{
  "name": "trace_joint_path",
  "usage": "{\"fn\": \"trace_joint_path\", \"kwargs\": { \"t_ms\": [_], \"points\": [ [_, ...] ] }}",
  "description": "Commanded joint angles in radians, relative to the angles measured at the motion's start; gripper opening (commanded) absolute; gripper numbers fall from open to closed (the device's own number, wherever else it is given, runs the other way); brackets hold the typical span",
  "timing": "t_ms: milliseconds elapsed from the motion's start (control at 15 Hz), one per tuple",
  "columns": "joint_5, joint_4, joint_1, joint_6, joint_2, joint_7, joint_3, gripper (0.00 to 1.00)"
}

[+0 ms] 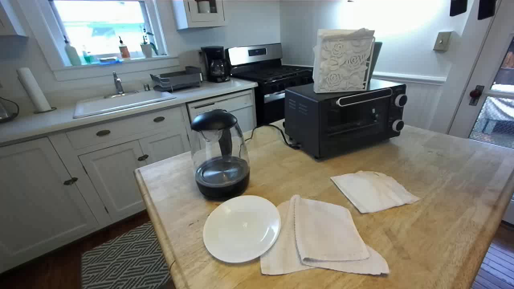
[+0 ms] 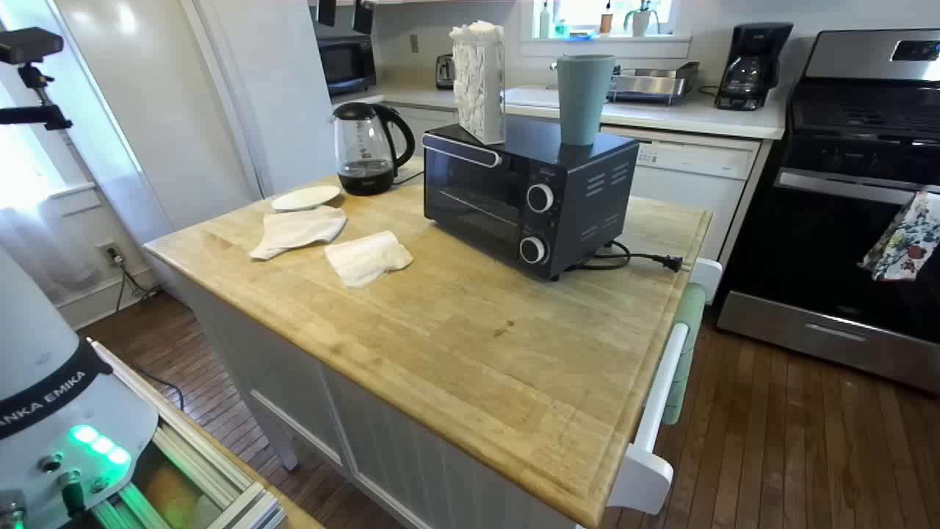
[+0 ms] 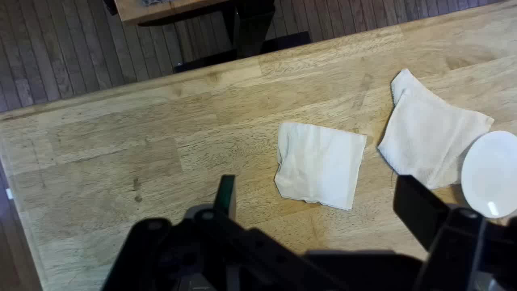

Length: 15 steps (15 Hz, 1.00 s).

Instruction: Put the paper towel in between the microwave and kettle

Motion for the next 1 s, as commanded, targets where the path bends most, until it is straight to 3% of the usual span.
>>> {"fn": "trace_joint_path", "kwargs": {
  "t_ms": [0,400,933],
  "points": [
    [0.002,0.004,-0.012,-0.003,0.002,-0.003,0.01,1.0],
    [0.002,0.004,-0.012,-0.003,0.002,-0.002,0.01,1.0],
    [0.029,-0.47,-0.003,0.492,-0.142,0.089,0.056,1.0]
  ]
}}
